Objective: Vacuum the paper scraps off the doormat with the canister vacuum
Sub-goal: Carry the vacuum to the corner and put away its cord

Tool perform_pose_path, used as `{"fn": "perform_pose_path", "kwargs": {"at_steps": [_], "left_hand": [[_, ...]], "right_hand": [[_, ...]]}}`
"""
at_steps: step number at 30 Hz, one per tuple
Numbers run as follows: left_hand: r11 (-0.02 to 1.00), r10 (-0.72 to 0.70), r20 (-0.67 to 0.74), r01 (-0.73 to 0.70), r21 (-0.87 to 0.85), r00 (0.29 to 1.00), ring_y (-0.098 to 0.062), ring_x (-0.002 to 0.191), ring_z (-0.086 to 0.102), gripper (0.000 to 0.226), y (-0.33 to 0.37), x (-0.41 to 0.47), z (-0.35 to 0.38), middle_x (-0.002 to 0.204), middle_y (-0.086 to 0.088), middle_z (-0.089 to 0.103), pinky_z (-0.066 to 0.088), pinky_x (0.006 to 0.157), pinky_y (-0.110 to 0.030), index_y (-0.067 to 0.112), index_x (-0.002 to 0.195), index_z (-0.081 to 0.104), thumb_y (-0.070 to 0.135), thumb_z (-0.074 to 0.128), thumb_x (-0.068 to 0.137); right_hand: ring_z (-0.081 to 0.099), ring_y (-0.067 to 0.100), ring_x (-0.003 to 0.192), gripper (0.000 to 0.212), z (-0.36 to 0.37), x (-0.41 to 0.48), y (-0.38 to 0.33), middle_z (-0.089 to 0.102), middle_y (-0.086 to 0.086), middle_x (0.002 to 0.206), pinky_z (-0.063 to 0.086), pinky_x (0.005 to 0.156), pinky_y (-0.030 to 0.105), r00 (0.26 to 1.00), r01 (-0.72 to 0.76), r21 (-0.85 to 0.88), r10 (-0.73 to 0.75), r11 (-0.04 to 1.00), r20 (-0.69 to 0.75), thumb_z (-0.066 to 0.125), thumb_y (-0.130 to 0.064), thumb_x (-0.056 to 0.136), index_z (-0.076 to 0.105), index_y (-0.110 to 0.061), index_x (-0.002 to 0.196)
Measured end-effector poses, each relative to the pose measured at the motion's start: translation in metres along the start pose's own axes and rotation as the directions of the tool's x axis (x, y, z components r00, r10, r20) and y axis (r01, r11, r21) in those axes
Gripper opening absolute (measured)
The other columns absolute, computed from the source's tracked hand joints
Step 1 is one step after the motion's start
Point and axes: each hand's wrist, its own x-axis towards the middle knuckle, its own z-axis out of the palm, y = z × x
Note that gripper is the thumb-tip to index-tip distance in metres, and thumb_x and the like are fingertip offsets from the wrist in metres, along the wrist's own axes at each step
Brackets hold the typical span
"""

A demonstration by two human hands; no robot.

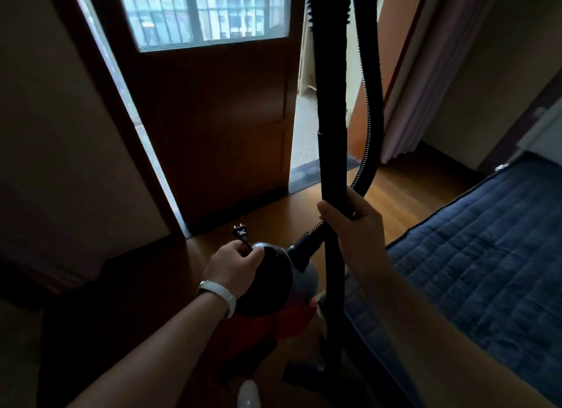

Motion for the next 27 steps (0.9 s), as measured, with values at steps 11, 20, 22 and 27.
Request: {"fn": "perform_pose_path", "kwargs": {"at_steps": [11, 20, 22, 27], "left_hand": [[0.959, 0.237, 0.064, -0.244, 0.143, 0.969, -0.014, 0.063, 0.059, 0.035, 0.074, 0.207, 0.001, 0.067, 0.008, 0.062, 0.042, 0.052, -0.026, 0.021, 0.069, 0.058, 0.055, 0.056, 0.079], [0.940, 0.265, 0.139, -0.288, 0.184, 0.954, -0.013, 0.060, 0.056, 0.039, 0.137, 0.352, 0.064, 0.064, 0.007, 0.060, 0.034, 0.050, -0.025, 0.019, 0.066, 0.056, 0.056, 0.057, 0.079], [0.946, 0.250, 0.146, -0.274, 0.171, 0.957, -0.014, 0.060, 0.058, 0.041, 0.150, 0.380, 0.080, 0.063, 0.006, 0.061, 0.039, 0.050, -0.027, 0.017, 0.066, 0.056, 0.056, 0.057, 0.078], [0.950, 0.232, 0.162, -0.260, 0.176, 0.959, -0.013, 0.059, 0.060, 0.039, 0.197, 0.455, 0.104, 0.060, 0.007, 0.063, 0.039, 0.050, -0.025, 0.019, 0.064, 0.057, 0.056, 0.058, 0.078]], "right_hand": [[0.052, 0.024, 0.073, 0.006, 0.036, 0.162, 0.013, 0.056, 0.012, 0.076, 0.043, 0.072, 0.039, 0.976, 0.100, 0.025, -0.093, 0.995, -0.196, 0.072, -0.023, 0.085, 0.072, -0.029, 0.083], [0.052, 0.026, 0.077, 0.005, 0.023, 0.309, 0.074, 0.055, 0.014, 0.081, 0.042, 0.074, 0.041, 0.941, 0.086, 0.103, -0.046, 0.991, -0.336, 0.075, -0.026, 0.081, 0.072, -0.030, 0.081], [0.053, 0.024, 0.077, 0.005, 0.019, 0.347, 0.086, 0.057, 0.011, 0.080, 0.042, 0.075, 0.040, 0.930, 0.086, 0.138, -0.030, 0.987, -0.365, 0.075, -0.025, 0.080, 0.073, -0.029, 0.081], [0.057, 0.020, 0.079, 0.007, 0.008, 0.437, 0.100, 0.061, 0.002, 0.077, 0.044, 0.077, 0.037, 0.925, 0.111, 0.180, -0.035, 0.977, -0.379, 0.074, -0.023, 0.081, 0.074, -0.031, 0.081]]}}
